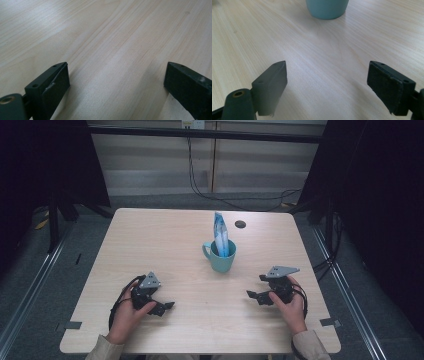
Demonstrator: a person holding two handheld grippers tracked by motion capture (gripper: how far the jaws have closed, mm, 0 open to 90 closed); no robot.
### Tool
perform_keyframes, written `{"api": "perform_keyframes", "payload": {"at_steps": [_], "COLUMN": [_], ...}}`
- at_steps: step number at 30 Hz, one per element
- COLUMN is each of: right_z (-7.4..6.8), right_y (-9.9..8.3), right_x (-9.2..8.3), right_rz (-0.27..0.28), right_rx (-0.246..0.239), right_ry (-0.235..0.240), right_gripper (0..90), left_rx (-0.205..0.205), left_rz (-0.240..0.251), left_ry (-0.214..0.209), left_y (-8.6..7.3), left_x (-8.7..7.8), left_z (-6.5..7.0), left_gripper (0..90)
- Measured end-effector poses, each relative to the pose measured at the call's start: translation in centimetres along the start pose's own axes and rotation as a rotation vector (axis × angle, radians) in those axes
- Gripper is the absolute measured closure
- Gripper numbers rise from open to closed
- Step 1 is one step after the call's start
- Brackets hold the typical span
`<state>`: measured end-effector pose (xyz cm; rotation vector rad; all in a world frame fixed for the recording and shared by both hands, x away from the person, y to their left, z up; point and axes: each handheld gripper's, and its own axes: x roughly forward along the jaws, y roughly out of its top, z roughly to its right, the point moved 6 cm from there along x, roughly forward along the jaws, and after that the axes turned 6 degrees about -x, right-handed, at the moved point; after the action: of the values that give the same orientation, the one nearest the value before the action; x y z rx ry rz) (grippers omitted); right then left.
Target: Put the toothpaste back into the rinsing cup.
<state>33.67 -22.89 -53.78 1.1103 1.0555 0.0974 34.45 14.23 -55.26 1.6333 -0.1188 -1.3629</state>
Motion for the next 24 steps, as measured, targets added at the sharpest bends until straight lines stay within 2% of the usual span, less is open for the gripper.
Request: {"api": "perform_keyframes", "payload": {"at_steps": [14, 19, 22, 24], "right_z": [-0.9, -0.9, -0.8, -0.8], "right_y": [-1.2, -1.4, -1.6, -1.6], "right_x": [0.5, 0.5, 0.4, 0.4], "right_rz": [-0.077, -0.061, -0.058, -0.058], "right_rx": [-0.066, -0.051, -0.021, -0.024], "right_ry": [-0.018, -0.009, -0.006, -0.006], "right_gripper": [15.8, 15.7, 15.2, 15.0], "left_rx": [0.000, 0.000, 0.000, 0.000], "left_rz": [0.000, 0.000, 0.000, 0.000], "left_ry": [0.000, 0.000, 0.000, 0.000], "left_y": [0.0, 0.0, 0.0, 0.0], "left_x": [0.0, 0.0, 0.0, 0.0], "left_z": [0.0, 0.0, 0.0, 0.0], "left_gripper": [6.0, 6.0, 6.0, 6.0]}}
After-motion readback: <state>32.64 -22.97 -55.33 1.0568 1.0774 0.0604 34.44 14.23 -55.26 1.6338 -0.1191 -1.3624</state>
